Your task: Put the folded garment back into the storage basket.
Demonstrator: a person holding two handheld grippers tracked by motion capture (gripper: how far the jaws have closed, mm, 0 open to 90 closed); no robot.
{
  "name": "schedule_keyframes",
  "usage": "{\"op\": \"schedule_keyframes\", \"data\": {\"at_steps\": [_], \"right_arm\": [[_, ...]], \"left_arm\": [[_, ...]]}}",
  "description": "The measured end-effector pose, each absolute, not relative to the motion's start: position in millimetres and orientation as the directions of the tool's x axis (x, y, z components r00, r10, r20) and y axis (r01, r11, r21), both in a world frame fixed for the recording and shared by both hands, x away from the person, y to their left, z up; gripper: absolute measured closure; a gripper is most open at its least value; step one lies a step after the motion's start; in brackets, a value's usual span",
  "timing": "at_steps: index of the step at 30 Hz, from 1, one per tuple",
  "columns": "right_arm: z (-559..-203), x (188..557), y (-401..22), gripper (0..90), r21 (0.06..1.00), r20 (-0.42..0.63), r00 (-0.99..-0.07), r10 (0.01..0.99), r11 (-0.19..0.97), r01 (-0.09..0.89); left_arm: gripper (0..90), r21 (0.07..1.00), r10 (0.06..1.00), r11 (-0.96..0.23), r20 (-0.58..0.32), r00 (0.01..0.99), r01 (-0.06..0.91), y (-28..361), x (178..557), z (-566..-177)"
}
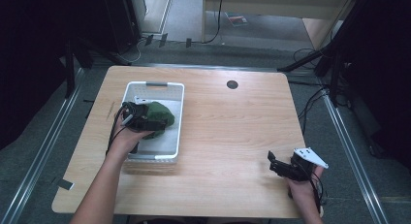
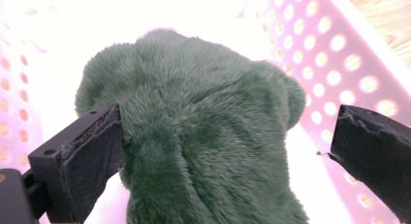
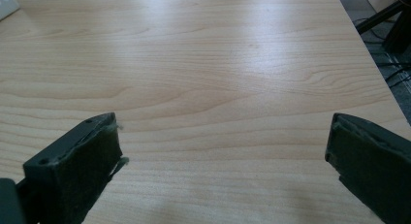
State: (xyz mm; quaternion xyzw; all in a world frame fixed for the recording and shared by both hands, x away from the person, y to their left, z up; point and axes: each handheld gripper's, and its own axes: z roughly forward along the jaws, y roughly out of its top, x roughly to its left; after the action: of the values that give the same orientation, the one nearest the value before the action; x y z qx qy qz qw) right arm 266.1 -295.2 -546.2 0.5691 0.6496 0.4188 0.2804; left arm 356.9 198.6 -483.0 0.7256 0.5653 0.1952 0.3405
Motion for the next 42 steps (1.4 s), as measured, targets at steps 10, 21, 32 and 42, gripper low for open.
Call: {"op": "schedule_keyframes", "data": {"at_steps": [10,21,32,42], "right_arm": [[-546.1,265.8,-295.2,0.0,0.863,0.113,-0.193,0.975,0.000,0.505],[-546.1,265.9,-295.1,0.0,0.863,0.112,-0.193,0.975,0.000,0.505],[-546.1,265.9,-294.8,0.0,0.862,0.112,-0.190,0.975,0.000,0.507],[-546.2,266.2,-295.0,0.0,0.863,0.108,-0.192,0.975,0.004,0.506]], "left_arm": [[0.0,0.765,0.957,-0.107,-0.095,0.276,0.635,208.1,340.6,-462.3],[0.0,0.815,0.959,-0.056,-0.117,0.259,0.577,221.2,314.5,-446.6],[0.0,0.845,0.958,-0.038,-0.121,0.261,0.533,237.6,284.4,-443.4],[0.0,0.868,0.964,0.014,-0.143,0.223,0.496,262.2,251.9,-443.4]]}}
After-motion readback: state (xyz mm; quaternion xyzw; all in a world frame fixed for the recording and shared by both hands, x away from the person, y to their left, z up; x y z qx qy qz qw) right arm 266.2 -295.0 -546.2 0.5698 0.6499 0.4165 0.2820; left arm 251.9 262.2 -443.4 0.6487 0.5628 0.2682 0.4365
